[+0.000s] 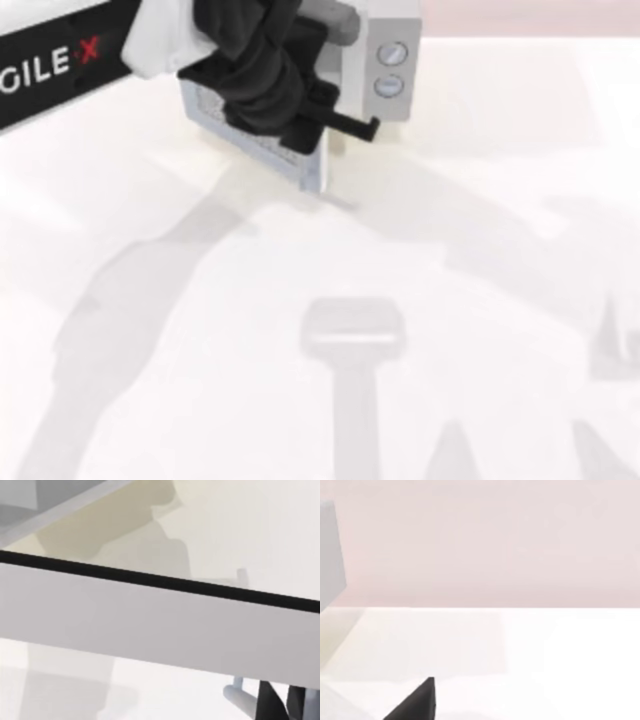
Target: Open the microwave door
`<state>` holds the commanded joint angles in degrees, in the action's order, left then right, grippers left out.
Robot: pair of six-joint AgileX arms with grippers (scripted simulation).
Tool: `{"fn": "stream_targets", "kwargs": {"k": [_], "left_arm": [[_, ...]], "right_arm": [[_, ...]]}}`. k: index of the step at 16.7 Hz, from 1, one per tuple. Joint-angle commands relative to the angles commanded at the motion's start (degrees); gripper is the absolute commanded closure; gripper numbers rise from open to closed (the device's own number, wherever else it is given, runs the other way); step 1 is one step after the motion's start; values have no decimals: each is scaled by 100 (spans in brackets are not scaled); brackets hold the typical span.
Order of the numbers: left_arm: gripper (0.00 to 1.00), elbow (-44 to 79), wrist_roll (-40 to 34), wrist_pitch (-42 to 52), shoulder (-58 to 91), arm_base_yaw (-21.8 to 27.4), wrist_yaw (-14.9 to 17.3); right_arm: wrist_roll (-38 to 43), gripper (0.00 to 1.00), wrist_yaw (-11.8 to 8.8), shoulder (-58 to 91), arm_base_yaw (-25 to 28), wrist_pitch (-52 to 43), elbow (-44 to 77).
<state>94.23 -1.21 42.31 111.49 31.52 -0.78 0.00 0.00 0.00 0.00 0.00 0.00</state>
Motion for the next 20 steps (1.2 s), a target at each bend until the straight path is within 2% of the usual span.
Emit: {"fn": "stream_targets", "kwargs": {"k": [12, 20], "left_arm": [[100, -35, -4, -2, 11, 26, 46], [100, -566, 823, -119, -422, -258, 480]], "right_arm": [[0, 0, 0, 0, 0, 0, 0], [0, 0, 0, 0, 0, 0, 0]]}}
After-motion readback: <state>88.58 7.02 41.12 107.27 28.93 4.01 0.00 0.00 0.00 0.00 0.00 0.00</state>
